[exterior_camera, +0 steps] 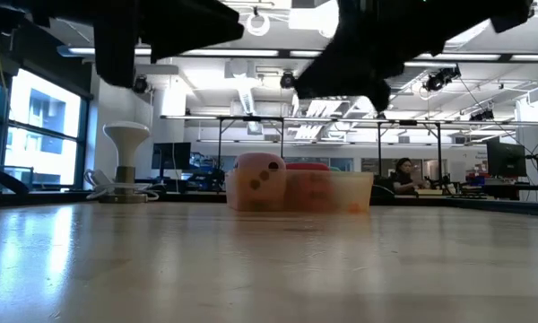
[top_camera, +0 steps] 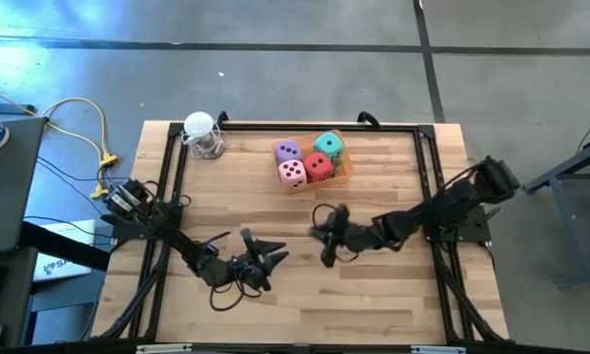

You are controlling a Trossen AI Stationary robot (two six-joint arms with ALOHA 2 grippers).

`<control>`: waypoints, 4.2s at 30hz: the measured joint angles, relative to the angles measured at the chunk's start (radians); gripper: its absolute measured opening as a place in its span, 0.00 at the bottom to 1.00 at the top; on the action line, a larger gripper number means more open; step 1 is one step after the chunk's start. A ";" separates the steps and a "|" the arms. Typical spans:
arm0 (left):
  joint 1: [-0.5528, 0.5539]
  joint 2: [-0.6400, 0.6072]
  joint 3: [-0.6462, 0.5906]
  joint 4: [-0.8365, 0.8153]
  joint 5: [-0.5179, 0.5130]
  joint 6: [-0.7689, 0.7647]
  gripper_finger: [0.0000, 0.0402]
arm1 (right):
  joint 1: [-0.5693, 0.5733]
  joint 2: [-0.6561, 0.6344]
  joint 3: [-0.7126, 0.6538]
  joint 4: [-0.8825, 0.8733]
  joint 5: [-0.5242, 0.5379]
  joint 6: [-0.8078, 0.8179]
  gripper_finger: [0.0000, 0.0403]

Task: Pick & Place Dice
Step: Put the small light blue dice into the orange container, then return to Home Position

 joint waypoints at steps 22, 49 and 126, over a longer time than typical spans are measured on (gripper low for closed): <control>0.002 0.002 -0.001 -0.029 0.038 -0.349 0.32 | -0.492 -0.113 0.000 -0.408 0.099 0.013 0.11; 0.002 0.003 -0.002 -0.036 0.036 -0.362 0.32 | -0.627 -0.048 0.000 -0.353 -0.003 -0.073 0.52; 0.368 -1.777 -0.537 -1.488 0.701 -1.027 0.00 | -0.294 -1.506 -0.791 -0.251 -0.437 -0.340 0.00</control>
